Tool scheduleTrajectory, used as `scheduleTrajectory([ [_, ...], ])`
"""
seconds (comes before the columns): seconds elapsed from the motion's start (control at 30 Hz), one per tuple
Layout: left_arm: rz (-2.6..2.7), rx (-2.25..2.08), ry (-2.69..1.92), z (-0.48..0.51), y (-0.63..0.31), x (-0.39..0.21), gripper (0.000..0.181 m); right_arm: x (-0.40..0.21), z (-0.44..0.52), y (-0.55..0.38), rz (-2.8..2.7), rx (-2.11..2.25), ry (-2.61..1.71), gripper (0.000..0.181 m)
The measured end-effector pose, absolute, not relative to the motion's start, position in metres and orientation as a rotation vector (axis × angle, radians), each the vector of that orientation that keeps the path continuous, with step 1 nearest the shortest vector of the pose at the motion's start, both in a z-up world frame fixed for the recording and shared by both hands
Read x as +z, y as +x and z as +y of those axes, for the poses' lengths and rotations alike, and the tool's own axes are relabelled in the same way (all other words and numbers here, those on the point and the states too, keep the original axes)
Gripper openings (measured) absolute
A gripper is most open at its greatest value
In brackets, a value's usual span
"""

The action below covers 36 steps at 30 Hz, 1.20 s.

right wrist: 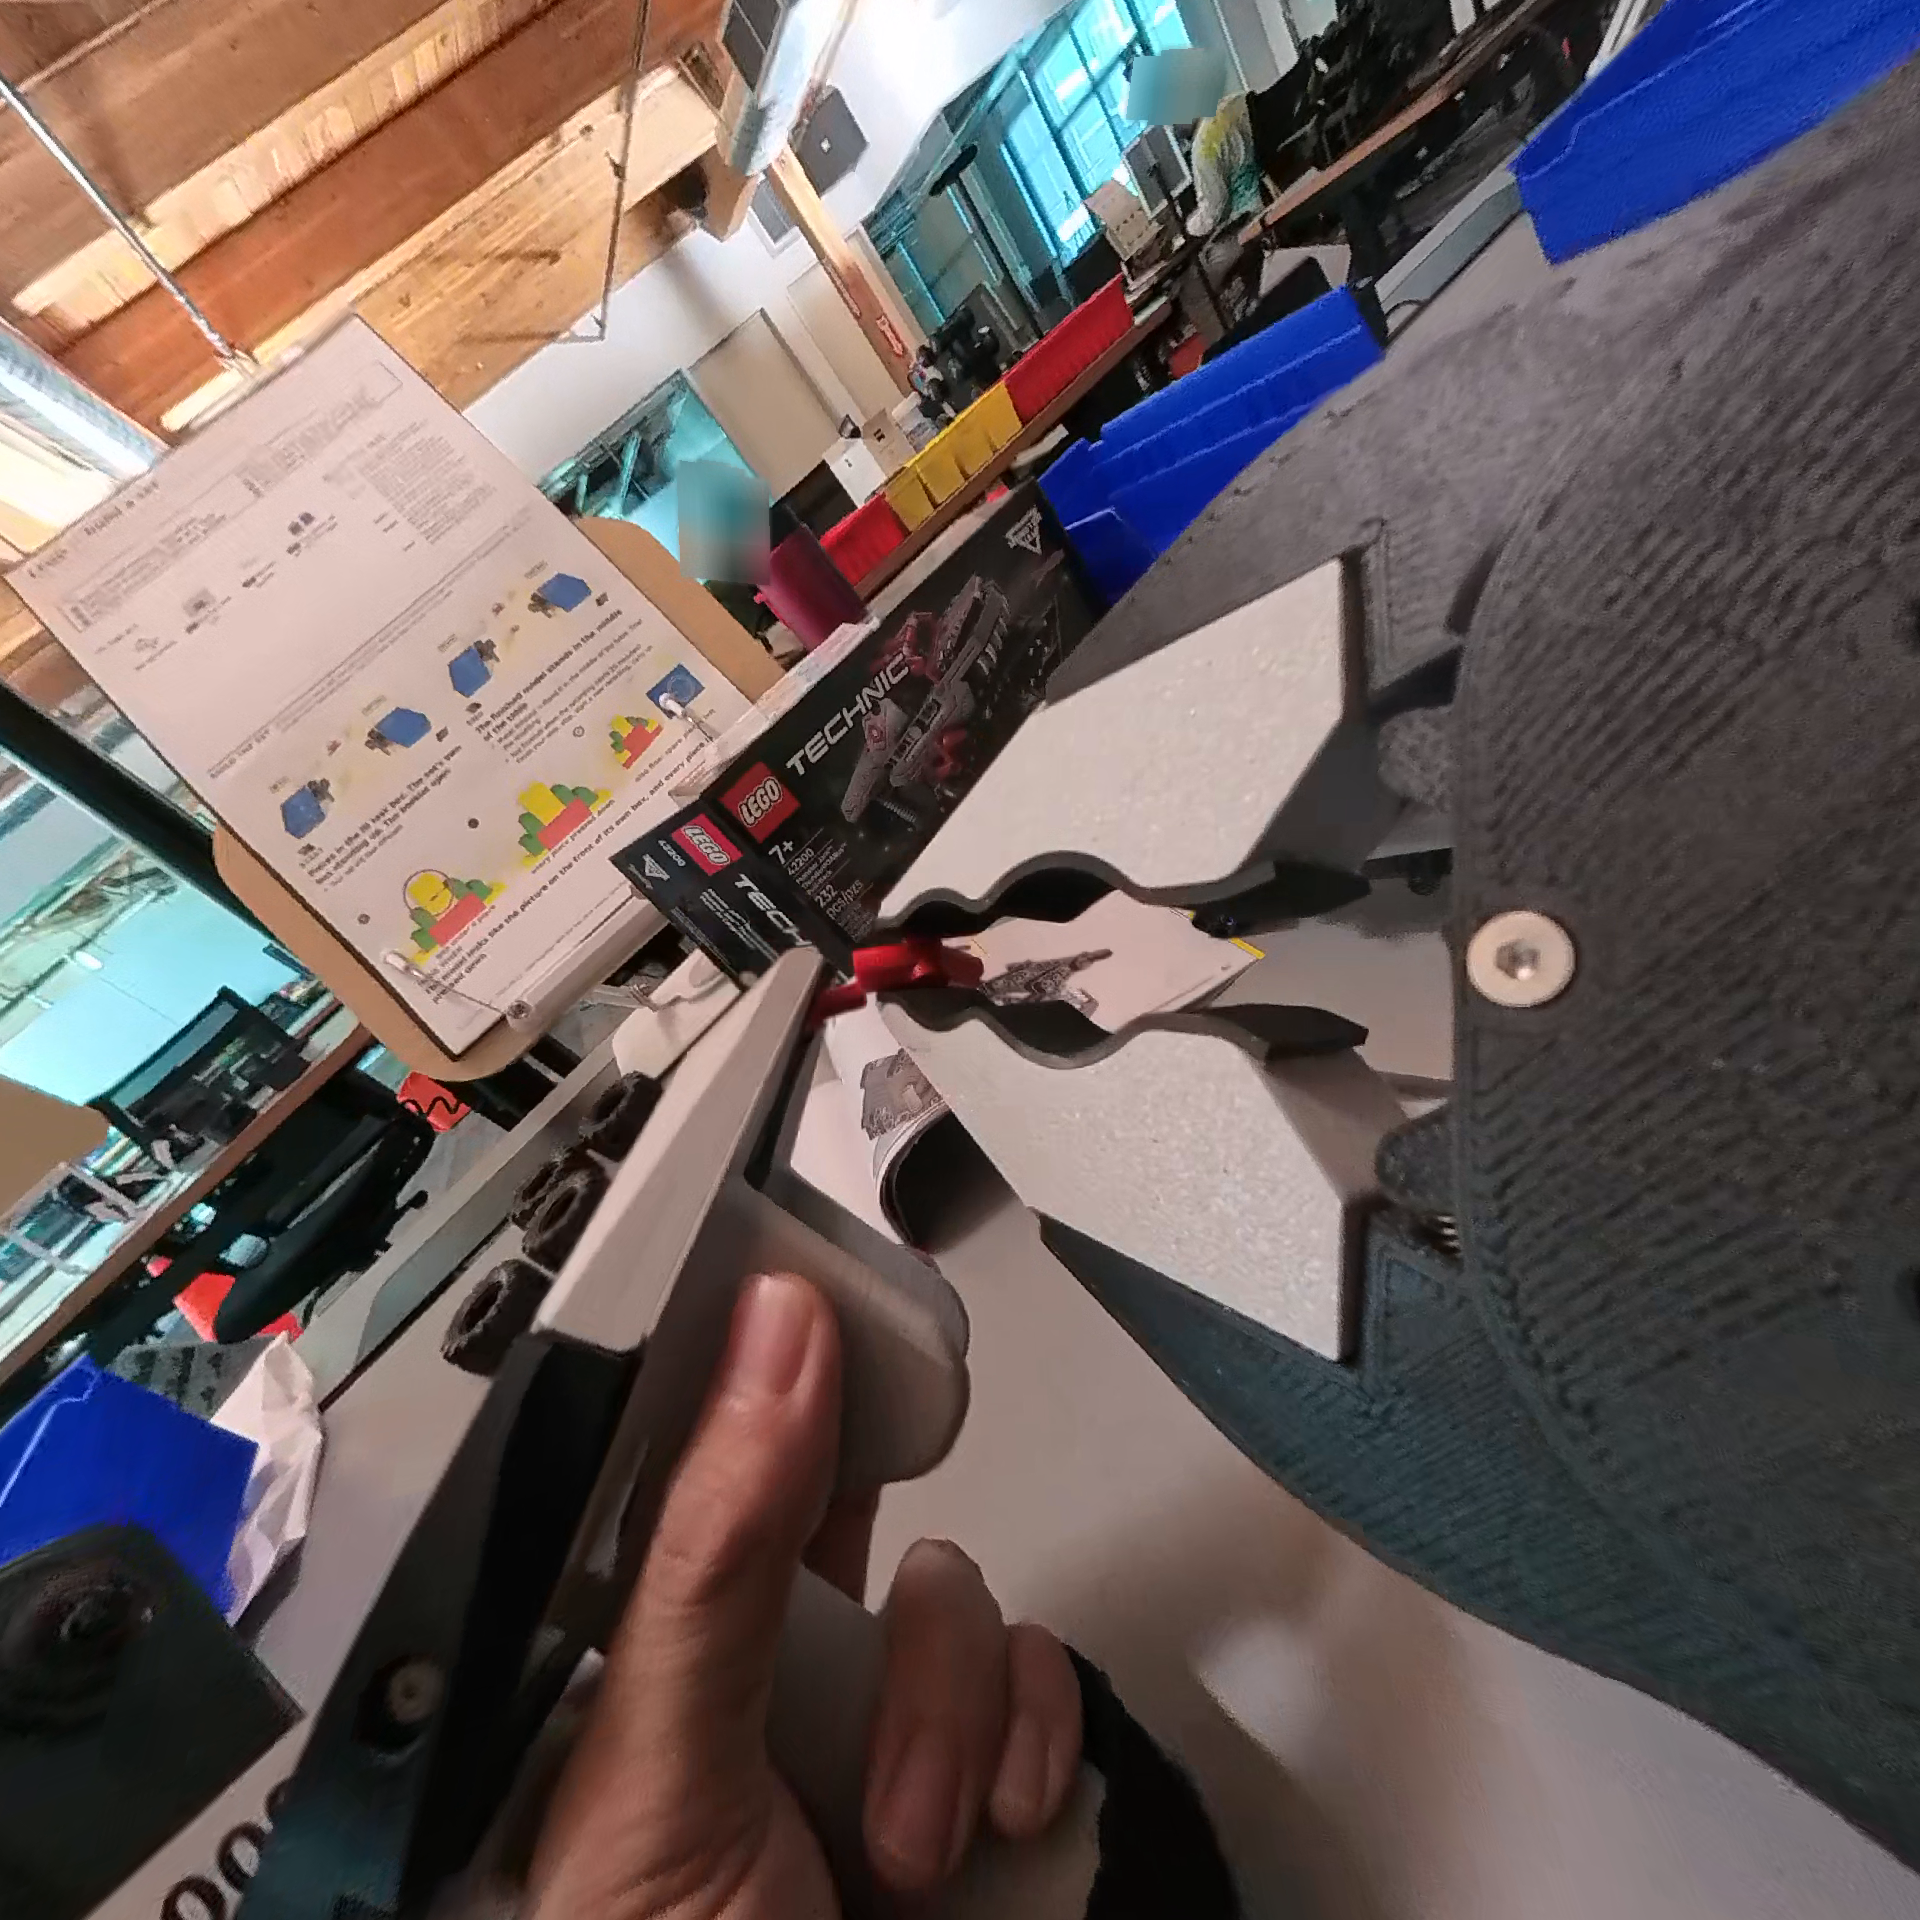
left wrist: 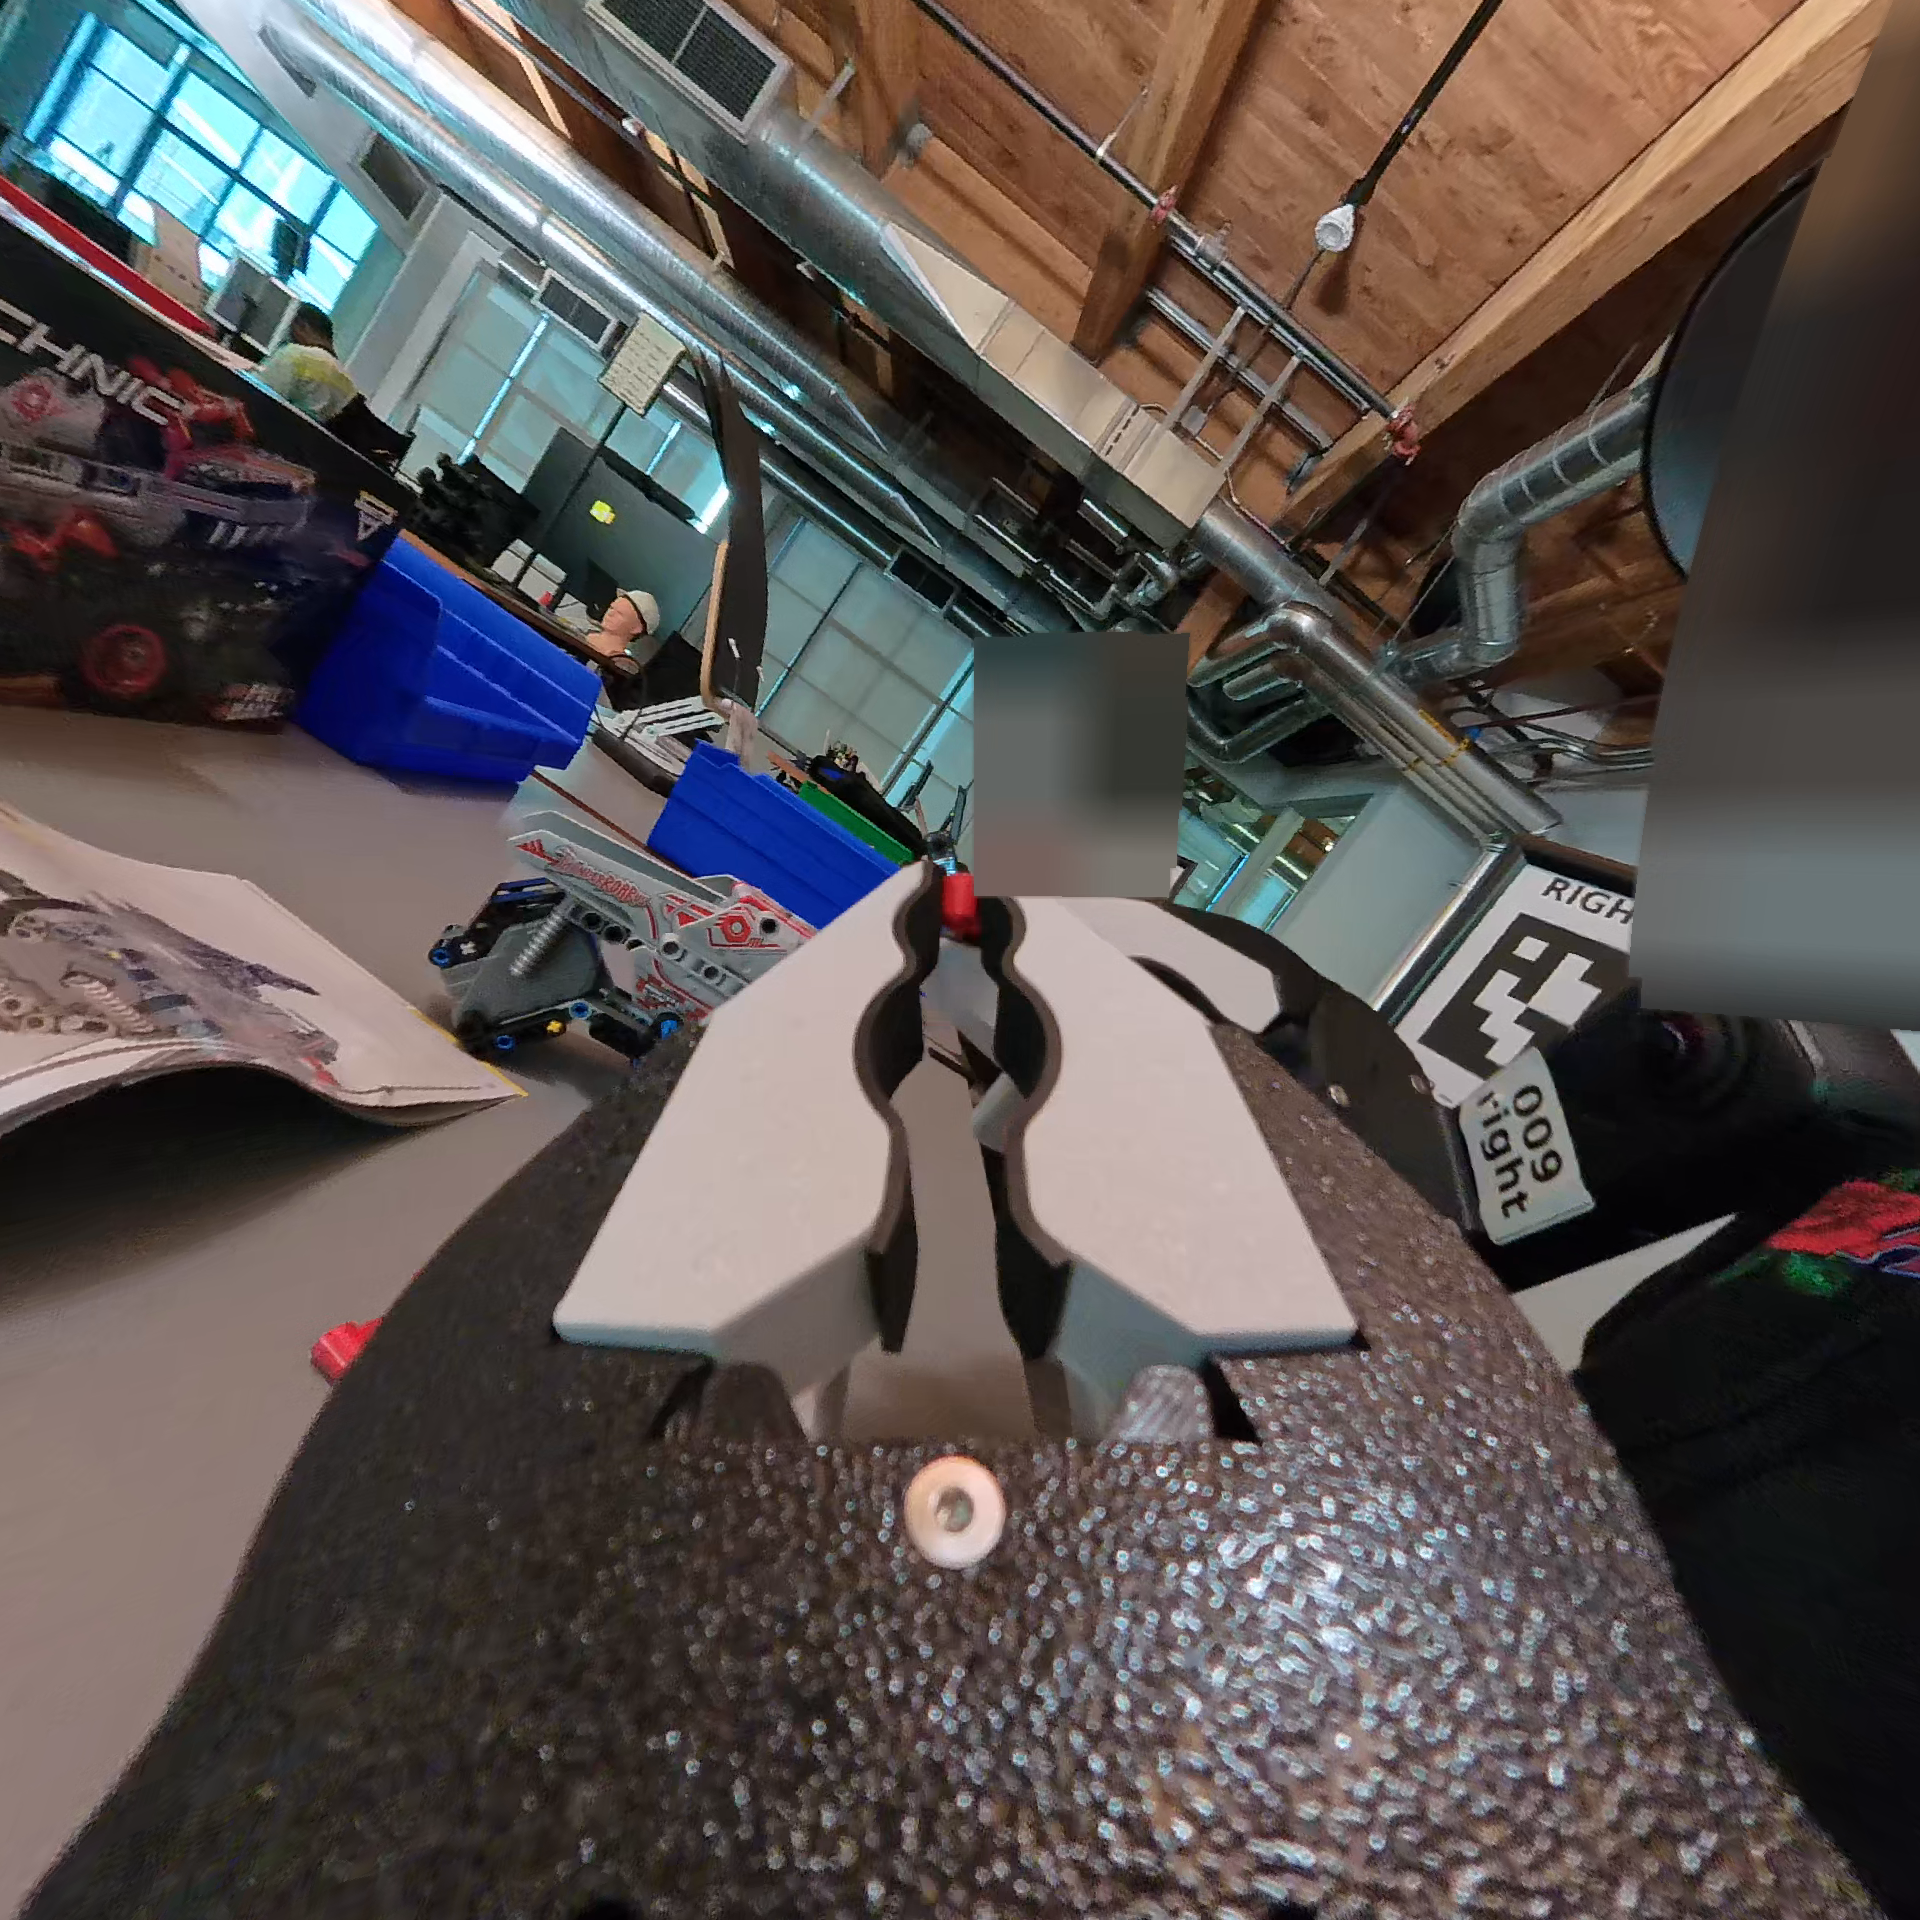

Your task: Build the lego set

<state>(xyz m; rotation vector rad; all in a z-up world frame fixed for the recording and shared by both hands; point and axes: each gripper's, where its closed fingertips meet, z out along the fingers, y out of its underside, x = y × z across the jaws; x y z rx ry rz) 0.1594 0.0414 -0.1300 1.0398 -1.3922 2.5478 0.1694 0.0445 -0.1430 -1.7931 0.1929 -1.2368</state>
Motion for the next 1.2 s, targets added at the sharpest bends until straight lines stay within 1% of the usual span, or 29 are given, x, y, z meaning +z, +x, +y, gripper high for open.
scheduleTrajectory([
  [0.7, -1.327, 2.569, 1.061, 0.047, 0.162, -0.127, 0.005, -0.147, 0.053, 0.175, 0.22, -1.168, -1.8, 0.008],
  [1.0, -1.362, 2.551, 1.151, 0.046, 0.167, -0.134, 0.005, -0.149, 0.05, 0.178, 0.191, -1.288, -1.829, 0.008],
  [1.13, -1.221, 2.461, 1.218, 0.045, 0.17, -0.139, 0.005, -0.151, 0.05, 0.18, 0.167, -1.363, -1.849, 0.008],
  [1.2, -1.241, 2.464, 1.239, 0.044, 0.171, -0.142, 0.006, -0.154, 0.05, 0.18, 0.16, -1.375, -1.867, 0.007],
])
